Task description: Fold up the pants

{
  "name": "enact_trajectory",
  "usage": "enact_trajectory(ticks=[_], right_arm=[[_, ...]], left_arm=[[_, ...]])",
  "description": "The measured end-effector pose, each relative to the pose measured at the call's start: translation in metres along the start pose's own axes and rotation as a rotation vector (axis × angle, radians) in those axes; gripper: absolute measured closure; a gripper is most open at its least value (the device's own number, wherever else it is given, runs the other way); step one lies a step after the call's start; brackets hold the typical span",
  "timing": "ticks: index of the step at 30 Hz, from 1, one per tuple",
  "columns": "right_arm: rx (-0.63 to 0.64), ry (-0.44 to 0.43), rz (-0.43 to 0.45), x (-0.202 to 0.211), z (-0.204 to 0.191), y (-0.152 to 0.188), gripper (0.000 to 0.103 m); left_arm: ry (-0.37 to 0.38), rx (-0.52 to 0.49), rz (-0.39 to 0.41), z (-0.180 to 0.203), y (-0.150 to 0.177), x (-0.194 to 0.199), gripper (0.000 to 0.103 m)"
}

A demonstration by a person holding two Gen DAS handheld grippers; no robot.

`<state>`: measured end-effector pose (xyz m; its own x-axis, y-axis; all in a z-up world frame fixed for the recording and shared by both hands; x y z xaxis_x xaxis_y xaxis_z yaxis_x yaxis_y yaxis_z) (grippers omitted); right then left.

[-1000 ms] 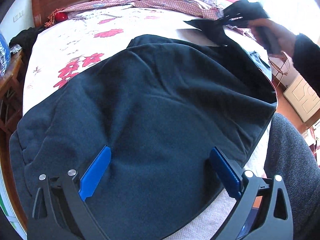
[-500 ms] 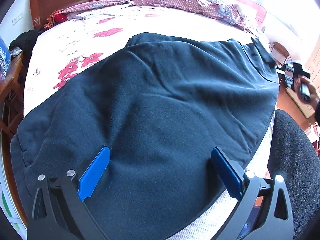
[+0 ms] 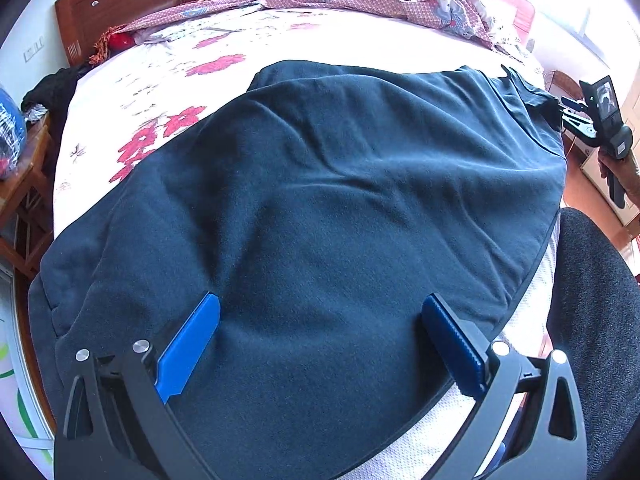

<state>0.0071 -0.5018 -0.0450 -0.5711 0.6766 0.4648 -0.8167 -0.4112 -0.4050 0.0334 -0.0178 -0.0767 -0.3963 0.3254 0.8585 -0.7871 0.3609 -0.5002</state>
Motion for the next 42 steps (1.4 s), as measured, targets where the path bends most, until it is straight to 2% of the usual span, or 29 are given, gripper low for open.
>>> enact_trajectory(ticks=[3,4,6,8,9,10,13,14,15,17,18,20,23,25,27,29,30,32,34,35,37,38,39,42], right_arm=[[0.225,0.002,0.087,0.014,-0.023,0.003,0.073],[0.287,-0.035,0.114,0.018,-0.033,0.003,0.073],[0.406,-0.008,0.147,0.024,-0.045,0.002,0.073],[0.355,-0.028,0.165,0.026,-0.041,-0.006,0.073],[0.354,-0.007,0.167,0.023,-0.039,-0.010,0.073],[0.374,0.016,0.174,0.021,-0.039,-0.014,0.073],[0.398,-0.008,0.149,0.011,-0.044,-0.026,0.073],[0.370,-0.077,0.116,0.006,-0.045,-0.027,0.091],[0.308,-0.142,0.076,0.000,-0.042,-0.028,0.097],[0.110,-0.264,0.035,-0.005,-0.024,-0.031,0.099],[-0.026,-0.315,0.029,-0.007,-0.007,-0.030,0.099],[-0.378,-0.393,0.036,-0.015,0.043,-0.020,0.099],[-0.871,-0.464,0.033,-0.039,0.111,0.029,0.099],[-1.103,-0.496,-0.019,-0.064,0.131,0.072,0.099],[-1.237,-0.516,-0.118,-0.094,0.124,0.111,0.099],[-1.385,-0.611,-0.194,-0.116,0.099,0.142,0.098],[-1.410,-0.568,-0.251,-0.121,0.091,0.156,0.089],[-1.430,-0.554,-0.269,-0.119,0.079,0.166,0.080],[-1.458,-0.466,-0.344,-0.106,0.074,0.178,0.077],[-1.478,-0.454,-0.306,-0.094,0.077,0.178,0.076],[-1.380,-0.416,-0.234,-0.068,0.088,0.155,0.077],[-1.292,-0.478,-0.157,-0.055,0.088,0.125,0.076],[-1.210,-0.603,-0.082,-0.041,0.081,0.088,0.076],[-0.938,-0.982,0.054,0.011,0.035,-0.034,0.076]], left_arm=[[-0.003,-0.003,0.000,0.000,0.000,0.000,0.002],[-0.005,-0.004,0.000,0.000,0.000,0.000,0.002],[-0.010,-0.007,-0.002,0.000,0.000,-0.001,0.002],[-0.014,-0.011,-0.004,0.001,-0.001,-0.001,0.002],[-0.015,-0.011,-0.004,0.001,-0.001,-0.001,0.002],[-0.016,-0.011,-0.004,0.001,-0.001,-0.001,0.002],[-0.019,-0.014,-0.007,0.001,0.000,-0.001,0.002],[-0.020,-0.014,-0.007,0.001,0.000,-0.001,0.002],[-0.021,-0.014,-0.007,0.001,0.000,-0.001,0.002],[-0.024,-0.016,-0.006,0.002,0.000,-0.002,0.002],[-0.026,-0.017,-0.005,0.002,0.000,-0.002,0.002],[-0.026,-0.017,-0.005,0.002,0.000,-0.002,0.002],[-0.026,-0.017,-0.005,0.002,0.000,-0.002,0.002],[-0.026,-0.017,-0.005,0.002,0.000,-0.002,0.002],[-0.024,-0.014,-0.004,0.002,0.000,-0.002,0.002],[-0.022,-0.011,-0.002,0.002,0.000,-0.002,0.002],[-0.020,-0.008,-0.003,0.002,0.000,-0.002,0.002],[-0.019,-0.001,-0.005,0.001,-0.001,-0.001,0.002],[-0.019,0.005,-0.017,0.001,-0.002,-0.001,0.002],[-0.026,0.005,-0.024,0.002,-0.003,0.000,0.002],[-0.047,0.006,-0.030,0.002,-0.006,0.006,0.002],[-0.056,0.014,-0.031,0.000,-0.006,0.011,0.002],[-0.057,0.032,-0.026,-0.003,-0.007,0.018,0.002],[-0.047,0.103,0.006,-0.022,-0.007,0.040,0.002]])
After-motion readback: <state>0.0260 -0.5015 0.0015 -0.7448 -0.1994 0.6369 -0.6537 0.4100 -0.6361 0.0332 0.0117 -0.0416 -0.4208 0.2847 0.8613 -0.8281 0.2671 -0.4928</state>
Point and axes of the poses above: each gripper's, at about its wrist camera, not at the fingertips, and x roughly against the way its jaws point, z to its right, y to its underside, the point moved 8 cm from there along -x, roughly the way its jaws point, and after that the axes turned 11 degrees about x, right-handed, at the moved point
